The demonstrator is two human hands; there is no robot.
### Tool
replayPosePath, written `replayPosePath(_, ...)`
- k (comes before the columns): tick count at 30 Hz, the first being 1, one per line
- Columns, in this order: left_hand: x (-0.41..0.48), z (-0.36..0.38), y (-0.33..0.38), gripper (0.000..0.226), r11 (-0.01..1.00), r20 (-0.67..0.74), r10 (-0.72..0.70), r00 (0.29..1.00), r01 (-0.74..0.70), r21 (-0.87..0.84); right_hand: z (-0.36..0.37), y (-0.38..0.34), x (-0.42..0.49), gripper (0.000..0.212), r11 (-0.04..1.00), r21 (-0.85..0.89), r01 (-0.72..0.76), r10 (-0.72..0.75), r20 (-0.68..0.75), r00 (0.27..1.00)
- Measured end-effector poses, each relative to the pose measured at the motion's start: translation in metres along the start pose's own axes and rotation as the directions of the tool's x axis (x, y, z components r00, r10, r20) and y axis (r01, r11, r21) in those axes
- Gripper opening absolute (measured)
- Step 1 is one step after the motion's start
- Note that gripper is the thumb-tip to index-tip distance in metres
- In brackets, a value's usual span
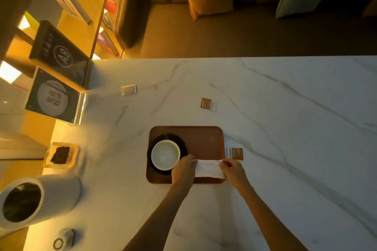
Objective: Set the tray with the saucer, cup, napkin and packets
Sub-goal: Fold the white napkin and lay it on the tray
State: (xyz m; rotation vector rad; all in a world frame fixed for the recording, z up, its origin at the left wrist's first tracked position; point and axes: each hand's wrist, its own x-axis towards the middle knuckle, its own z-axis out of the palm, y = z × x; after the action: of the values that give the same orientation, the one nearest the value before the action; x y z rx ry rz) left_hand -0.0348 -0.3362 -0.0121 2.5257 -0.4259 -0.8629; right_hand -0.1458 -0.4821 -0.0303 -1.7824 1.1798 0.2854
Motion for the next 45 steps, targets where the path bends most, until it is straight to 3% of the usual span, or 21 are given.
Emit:
replayPosePath(9, 0.014, 0.022, -0.005, 0.025, 0.945, 0.105, 0.049, 0.993, -0.081, 0.318, 0.017, 0.015, 0.009, 0.029, 0.994, -0.096, 0.056, -0.062, -0.062, 0.996)
replayPosePath(17, -0.009, 0.034, -0.013, 0.054, 0.943, -0.019, 0.107, 0.994, -0.096, 0.319, 0.010, 0.017, 0.005, 0.029, 0.994, 0.003, 0.114, -0.112, -0.118, 0.987)
replayPosePath(20, -0.026, 0.039, -0.023, 0.058, 0.932, -0.010, 0.193, 0.981, -0.180, 0.316, 0.007, 0.023, -0.008, 0.029, 0.972, -0.095, 0.214, -0.227, -0.158, 0.961)
replayPosePath(24, -0.039, 0.053, -0.034, 0.066, 0.884, 0.147, 0.283, 0.948, -0.317, 0.343, 0.014, 0.032, -0.024, 0.047, 0.846, -0.339, 0.412, -0.441, -0.009, 0.897)
replayPosePath(27, -0.042, 0.058, -0.035, 0.071, 0.865, 0.195, 0.286, 0.938, -0.340, 0.370, 0.023, 0.038, -0.028, 0.056, 0.630, -0.579, 0.517, -0.548, 0.139, 0.825)
replayPosePath(29, -0.042, 0.060, -0.034, 0.076, 0.878, 0.226, 0.248, 0.942, -0.317, 0.359, 0.027, 0.040, -0.027, 0.062, 0.577, -0.649, 0.496, -0.501, 0.199, 0.842)
replayPosePath(35, -0.038, 0.060, -0.026, 0.081, 0.917, 0.221, 0.186, 0.957, -0.250, 0.311, 0.032, 0.034, -0.017, 0.078, 0.588, -0.686, 0.428, -0.387, 0.226, 0.894)
replayPosePath(40, -0.034, 0.062, -0.021, 0.077, 0.845, 0.227, 0.204, 0.952, -0.288, 0.451, 0.034, 0.033, -0.018, 0.061, 0.560, -0.728, 0.396, -0.367, 0.211, 0.906)
replayPosePath(45, -0.031, 0.064, -0.025, 0.082, 0.821, 0.236, 0.291, 0.927, -0.369, 0.436, 0.031, 0.036, -0.019, 0.057, 0.529, -0.740, 0.416, -0.387, 0.225, 0.894)
